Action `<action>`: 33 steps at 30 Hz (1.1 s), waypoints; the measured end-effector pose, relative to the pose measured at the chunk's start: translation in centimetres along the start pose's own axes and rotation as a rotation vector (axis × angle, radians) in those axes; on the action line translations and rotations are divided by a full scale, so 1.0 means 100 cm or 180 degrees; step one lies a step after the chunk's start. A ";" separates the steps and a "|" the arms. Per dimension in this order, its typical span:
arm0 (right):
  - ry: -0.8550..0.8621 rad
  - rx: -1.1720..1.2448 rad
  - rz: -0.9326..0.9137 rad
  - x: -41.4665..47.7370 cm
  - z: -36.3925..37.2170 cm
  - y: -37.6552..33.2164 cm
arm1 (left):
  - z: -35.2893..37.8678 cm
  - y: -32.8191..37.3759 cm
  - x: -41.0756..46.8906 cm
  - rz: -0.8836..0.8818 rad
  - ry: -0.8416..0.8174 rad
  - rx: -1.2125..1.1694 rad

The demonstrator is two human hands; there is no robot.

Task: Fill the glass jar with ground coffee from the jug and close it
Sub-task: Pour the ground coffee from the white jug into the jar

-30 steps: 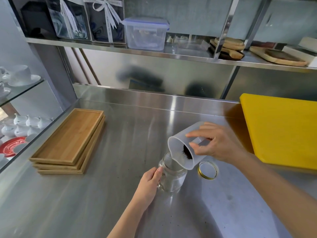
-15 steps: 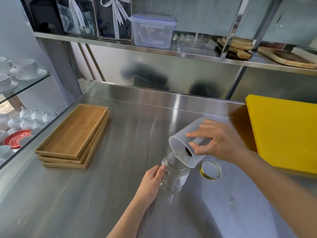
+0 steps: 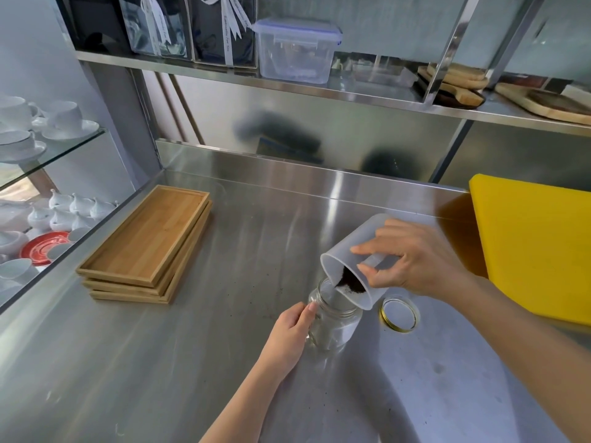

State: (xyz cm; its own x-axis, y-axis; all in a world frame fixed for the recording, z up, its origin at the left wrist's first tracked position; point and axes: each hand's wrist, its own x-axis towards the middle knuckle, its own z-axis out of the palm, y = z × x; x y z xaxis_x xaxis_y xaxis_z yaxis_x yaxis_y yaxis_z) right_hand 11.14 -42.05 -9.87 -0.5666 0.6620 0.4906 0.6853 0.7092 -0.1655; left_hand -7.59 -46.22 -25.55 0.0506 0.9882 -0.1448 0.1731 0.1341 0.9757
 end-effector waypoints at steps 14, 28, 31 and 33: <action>-0.0033 -0.0293 -0.0215 0.005 -0.004 -0.003 | 0.001 -0.002 0.000 0.0073 0.0068 0.0056; -0.0250 -0.0403 -0.0100 0.022 -0.011 -0.012 | 0.002 0.000 -0.003 0.0103 0.0123 0.0155; -0.0294 -0.0438 -0.0174 0.024 -0.010 -0.014 | 0.003 0.000 -0.002 0.0113 0.0137 0.0169; -0.0312 -0.0457 -0.0210 0.026 -0.009 -0.014 | 0.003 0.000 -0.002 0.0122 0.0142 0.0177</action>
State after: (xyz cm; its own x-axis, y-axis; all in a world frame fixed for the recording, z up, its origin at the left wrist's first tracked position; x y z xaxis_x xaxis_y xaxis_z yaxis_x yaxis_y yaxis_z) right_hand 9.15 -41.58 -7.59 -0.6496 0.6405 0.4095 0.6994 0.7147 -0.0084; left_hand -7.32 -46.47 -25.55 0.0147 0.9950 -0.0990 0.2263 0.0931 0.9696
